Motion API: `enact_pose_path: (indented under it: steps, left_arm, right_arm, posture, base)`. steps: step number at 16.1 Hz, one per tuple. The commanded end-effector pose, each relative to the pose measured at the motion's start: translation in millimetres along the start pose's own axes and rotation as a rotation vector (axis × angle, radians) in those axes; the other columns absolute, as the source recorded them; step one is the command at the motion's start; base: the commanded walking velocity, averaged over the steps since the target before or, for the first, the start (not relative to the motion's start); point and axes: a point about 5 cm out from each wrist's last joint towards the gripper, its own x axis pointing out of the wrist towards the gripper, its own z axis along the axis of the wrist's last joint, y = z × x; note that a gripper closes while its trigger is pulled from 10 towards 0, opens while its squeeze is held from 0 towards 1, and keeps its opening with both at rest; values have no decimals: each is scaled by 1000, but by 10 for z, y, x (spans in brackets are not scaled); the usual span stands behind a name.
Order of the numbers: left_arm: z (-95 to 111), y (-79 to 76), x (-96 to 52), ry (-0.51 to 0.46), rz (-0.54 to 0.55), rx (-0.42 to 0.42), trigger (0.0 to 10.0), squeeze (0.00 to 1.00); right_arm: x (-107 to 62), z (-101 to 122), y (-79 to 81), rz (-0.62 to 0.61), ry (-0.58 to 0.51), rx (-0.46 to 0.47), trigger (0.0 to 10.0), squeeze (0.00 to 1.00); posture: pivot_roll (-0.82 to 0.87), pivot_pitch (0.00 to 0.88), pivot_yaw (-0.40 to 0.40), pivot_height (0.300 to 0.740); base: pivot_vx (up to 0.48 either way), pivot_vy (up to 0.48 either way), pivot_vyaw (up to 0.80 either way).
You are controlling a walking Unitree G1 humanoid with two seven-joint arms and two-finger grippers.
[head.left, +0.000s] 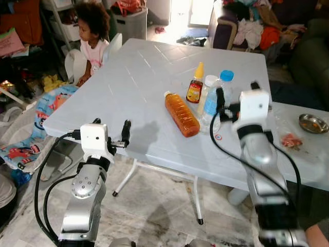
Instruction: Restocking fridge
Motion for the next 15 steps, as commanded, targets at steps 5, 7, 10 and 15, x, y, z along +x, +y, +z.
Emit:
enact_pose_path:
  steps: [5, 7, 10, 15]
  left_arm:
    - [21, -8, 38, -1, -14, 10, 10000, 0]
    - [24, -5, 52, 0, -17, 12, 10000, 0]
    - [26, -4, 63, 0, -19, 19, 10000, 0]
    - [26, -4, 81, 2, -22, 27, 10000, 0]
  right_arm:
    - [212, 91, -73, -36, -32, 30, 10000, 0]
    - [267, 104, -60, -36, -31, 46, 10000, 0]
    - [336, 125, -26, -17, -39, 79, 10000, 0]
    - [406, 104, 22, 12, -11, 138, 10000, 0]
  posture:
    - [1, 0, -7, 740]
    - [3, 0, -3, 740]
    - [5, 0, -1, 740]
    - [8, 0, 4, 740]
  base:
    - [0, 0, 0]
    - [0, 0, 0]
    - [0, 0, 0]
    - [0, 0, 0]
